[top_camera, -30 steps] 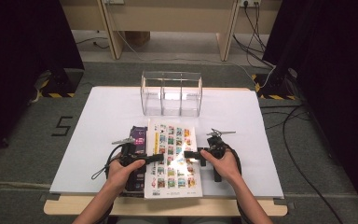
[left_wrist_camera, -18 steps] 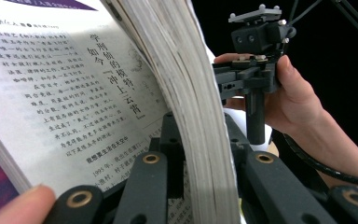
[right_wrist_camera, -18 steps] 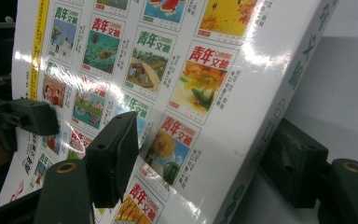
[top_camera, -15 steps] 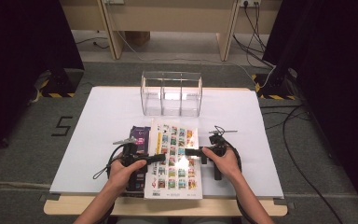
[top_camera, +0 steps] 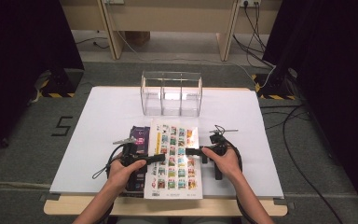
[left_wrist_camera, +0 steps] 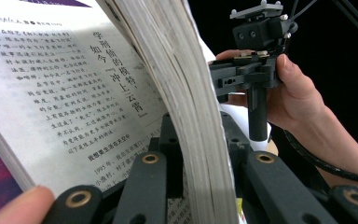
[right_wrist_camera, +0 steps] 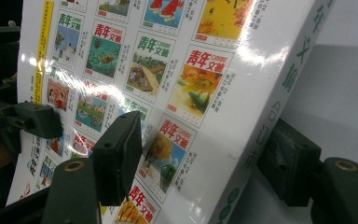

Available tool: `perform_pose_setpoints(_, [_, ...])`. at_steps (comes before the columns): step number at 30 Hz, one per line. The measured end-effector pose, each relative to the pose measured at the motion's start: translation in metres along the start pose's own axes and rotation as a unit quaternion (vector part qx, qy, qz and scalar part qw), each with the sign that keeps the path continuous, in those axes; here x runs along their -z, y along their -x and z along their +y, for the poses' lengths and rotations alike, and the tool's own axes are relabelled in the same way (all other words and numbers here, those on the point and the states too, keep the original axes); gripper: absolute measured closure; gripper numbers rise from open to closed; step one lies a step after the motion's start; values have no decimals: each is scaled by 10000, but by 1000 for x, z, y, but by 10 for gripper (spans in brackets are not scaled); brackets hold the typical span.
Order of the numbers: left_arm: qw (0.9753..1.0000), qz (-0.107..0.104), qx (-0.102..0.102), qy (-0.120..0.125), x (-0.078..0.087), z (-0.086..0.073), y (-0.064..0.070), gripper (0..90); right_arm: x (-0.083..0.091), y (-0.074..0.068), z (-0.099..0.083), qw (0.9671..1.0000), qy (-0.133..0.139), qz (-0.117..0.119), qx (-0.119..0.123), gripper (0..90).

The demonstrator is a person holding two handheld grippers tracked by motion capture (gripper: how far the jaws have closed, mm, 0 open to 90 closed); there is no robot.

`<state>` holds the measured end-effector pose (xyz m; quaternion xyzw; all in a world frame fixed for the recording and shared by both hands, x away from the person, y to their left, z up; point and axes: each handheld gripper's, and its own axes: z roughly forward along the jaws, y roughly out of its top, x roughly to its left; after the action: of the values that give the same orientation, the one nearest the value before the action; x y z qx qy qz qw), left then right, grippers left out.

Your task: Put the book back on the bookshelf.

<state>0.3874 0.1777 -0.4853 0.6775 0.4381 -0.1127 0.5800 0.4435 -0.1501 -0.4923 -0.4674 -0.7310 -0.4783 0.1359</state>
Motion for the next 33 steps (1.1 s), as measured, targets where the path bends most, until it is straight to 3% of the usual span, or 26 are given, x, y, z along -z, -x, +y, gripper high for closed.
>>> perform_pose_setpoints(5, [9997, 194, 45, -143, 0, 2, 0, 730, 4, -1, 1, 10000, 79, -11, 15, 452])
perform_pose_setpoints(7, [9993, 295, 47, -213, -1, 2, 1, 706, 8, -5, 3, 9996, 172, -94, 183, 562])
perform_pose_setpoints(9, [9988, 376, 128, -295, -2, 3, -2, 697, 9, -14, 7, 9987, 137, -231, 444, 591])
perform_pose_setpoints(12, [9989, 371, 121, -274, -1, 2, -1, 696, 10, -22, 12, 9977, 24, -317, 603, 604])
perform_pose_setpoints(20, [9990, 256, 6, -364, 1, 3, -3, 722, 7, -23, 16, 9988, -157, -260, 392, 618])
perform_pose_setpoints(24, [9993, 102, 40, -359, 3, 4, -3, 738, 3, -22, 19, 9990, -55, -209, 400, 614])
perform_pose_setpoints(33, [9988, 251, 54, -418, 1, 4, -2, 731, -4, -16, 28, 9995, -76, -155, 263, 628])
